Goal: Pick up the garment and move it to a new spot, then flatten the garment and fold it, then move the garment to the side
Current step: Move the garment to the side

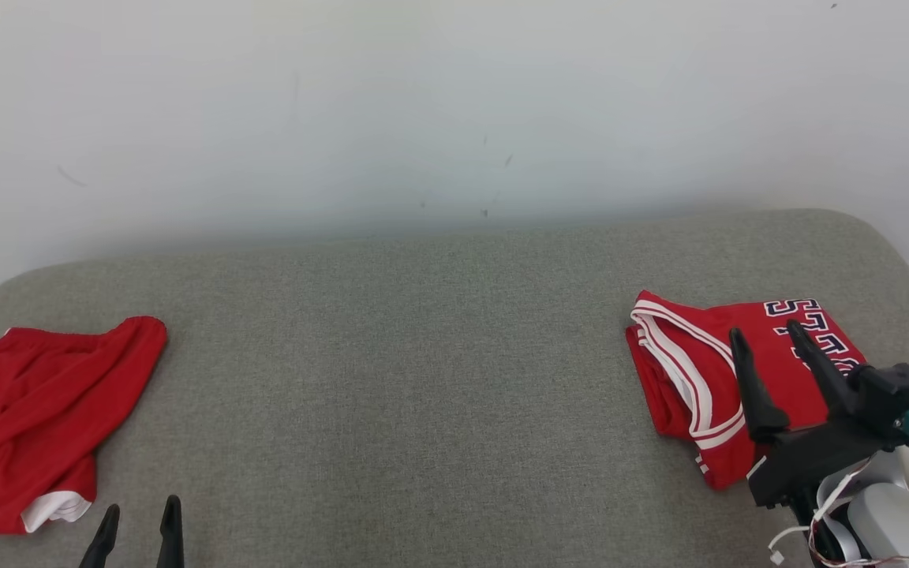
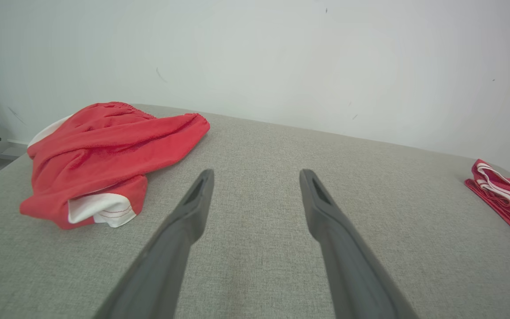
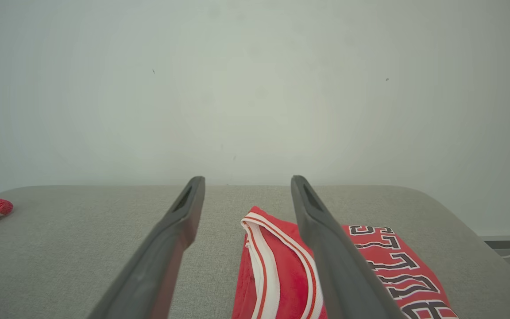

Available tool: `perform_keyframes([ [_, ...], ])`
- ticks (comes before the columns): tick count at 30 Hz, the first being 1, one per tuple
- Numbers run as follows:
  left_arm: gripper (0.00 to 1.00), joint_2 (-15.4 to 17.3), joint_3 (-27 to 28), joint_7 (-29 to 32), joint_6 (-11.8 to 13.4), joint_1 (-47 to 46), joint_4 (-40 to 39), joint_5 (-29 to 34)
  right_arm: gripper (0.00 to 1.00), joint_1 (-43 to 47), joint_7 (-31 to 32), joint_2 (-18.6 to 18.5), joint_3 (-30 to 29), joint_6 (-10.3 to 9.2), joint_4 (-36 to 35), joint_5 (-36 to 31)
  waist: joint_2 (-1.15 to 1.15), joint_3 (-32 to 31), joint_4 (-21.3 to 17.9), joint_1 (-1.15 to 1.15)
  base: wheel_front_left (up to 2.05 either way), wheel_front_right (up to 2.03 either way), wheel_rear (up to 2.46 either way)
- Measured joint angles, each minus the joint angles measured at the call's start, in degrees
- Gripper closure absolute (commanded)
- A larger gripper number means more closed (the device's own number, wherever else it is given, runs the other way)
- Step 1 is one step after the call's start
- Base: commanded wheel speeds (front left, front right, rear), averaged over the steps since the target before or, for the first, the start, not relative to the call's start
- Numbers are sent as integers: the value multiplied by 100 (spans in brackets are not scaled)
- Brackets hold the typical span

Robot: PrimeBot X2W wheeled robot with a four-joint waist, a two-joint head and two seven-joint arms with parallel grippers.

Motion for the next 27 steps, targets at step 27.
perform_keyframes([
  [27, 0, 147, 7, 132, 158, 150, -389, 290, 0, 1662, -23, 168, -794, -254, -886, -892, 1, -130, 24, 1, 0, 0, 0],
])
